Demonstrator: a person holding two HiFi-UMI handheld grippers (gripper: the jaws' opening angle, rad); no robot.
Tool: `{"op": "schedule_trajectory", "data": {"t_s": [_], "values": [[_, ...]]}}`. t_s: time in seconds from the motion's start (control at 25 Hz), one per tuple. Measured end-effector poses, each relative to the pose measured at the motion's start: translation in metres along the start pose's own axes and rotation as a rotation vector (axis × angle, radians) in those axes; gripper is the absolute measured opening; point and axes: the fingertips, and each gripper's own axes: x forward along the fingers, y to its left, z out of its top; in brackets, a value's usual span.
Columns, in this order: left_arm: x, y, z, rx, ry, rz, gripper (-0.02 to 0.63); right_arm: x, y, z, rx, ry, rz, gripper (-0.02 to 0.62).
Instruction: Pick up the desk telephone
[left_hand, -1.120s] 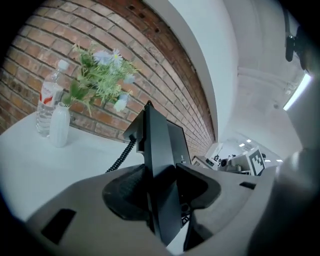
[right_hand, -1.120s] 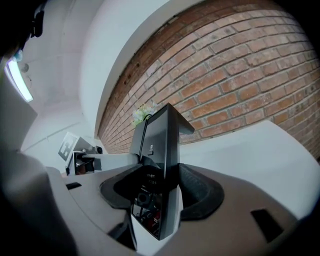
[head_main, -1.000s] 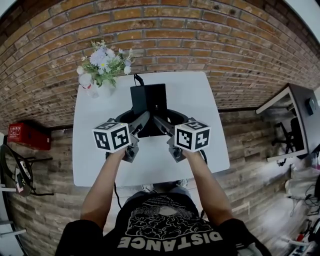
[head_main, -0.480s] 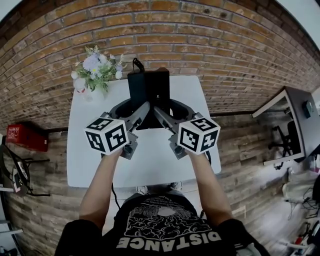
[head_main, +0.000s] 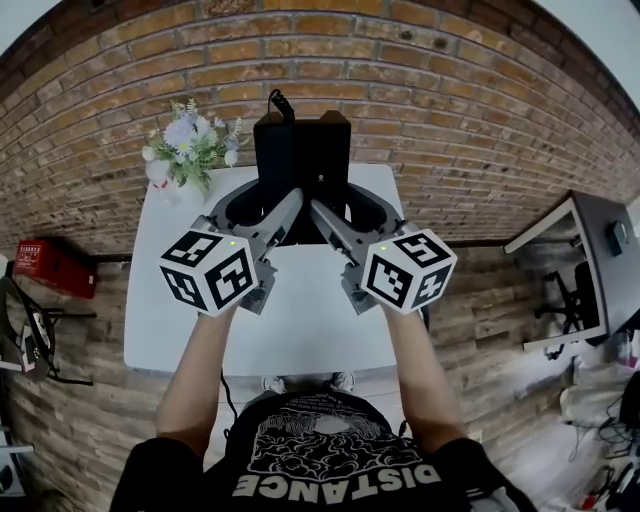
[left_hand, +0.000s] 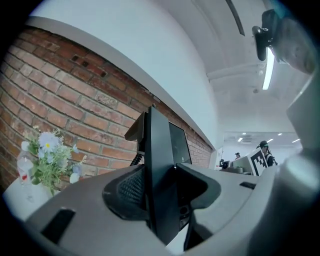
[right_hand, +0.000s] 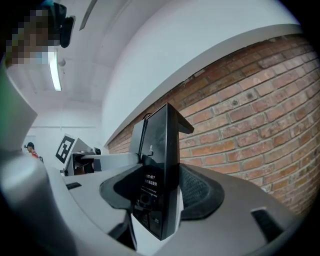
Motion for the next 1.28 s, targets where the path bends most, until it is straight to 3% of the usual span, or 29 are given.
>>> {"op": "schedule_trajectory", "data": {"t_s": [0.44,1.28], "values": [[-0.001,-0.027,0.039,0.077,-0.094,0.037,0.183,-0.014,0.007,0.043,-0.079,-0.072,0.061,0.224],[-0.005,-0.021,0.034,0.062,-0.085,0.070,0.184,-0.009,0.009,0.036,-0.076,-0.054,0.085,0.224]]}}
